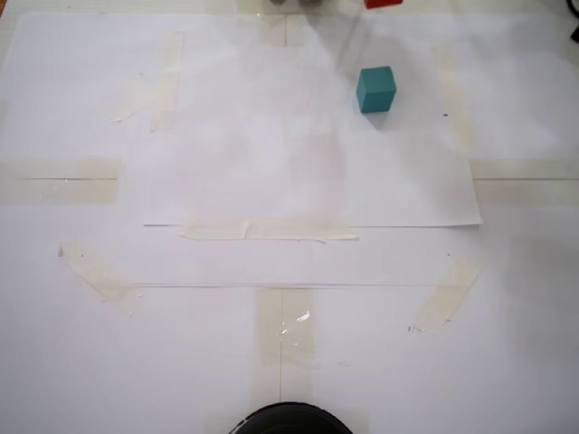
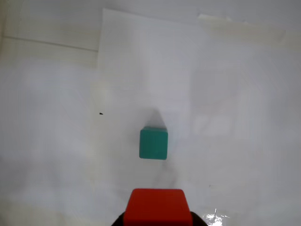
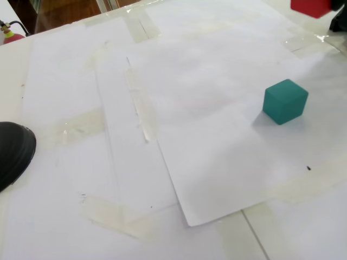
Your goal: Put the red cube on the top of the blue cube.
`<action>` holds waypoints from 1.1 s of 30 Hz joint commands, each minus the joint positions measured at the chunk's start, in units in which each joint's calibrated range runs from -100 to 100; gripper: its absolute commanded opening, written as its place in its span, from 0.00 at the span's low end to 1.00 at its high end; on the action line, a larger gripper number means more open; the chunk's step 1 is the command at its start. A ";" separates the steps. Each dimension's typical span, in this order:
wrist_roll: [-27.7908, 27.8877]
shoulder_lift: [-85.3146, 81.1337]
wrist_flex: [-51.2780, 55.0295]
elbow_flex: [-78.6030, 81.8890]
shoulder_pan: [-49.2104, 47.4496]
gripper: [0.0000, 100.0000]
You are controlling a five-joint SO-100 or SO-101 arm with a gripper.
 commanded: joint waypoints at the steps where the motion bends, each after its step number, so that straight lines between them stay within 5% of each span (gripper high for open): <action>1: -0.39 -0.46 -1.74 0.06 -1.04 0.10; 33: -0.59 2.46 -16.17 11.87 -2.03 0.10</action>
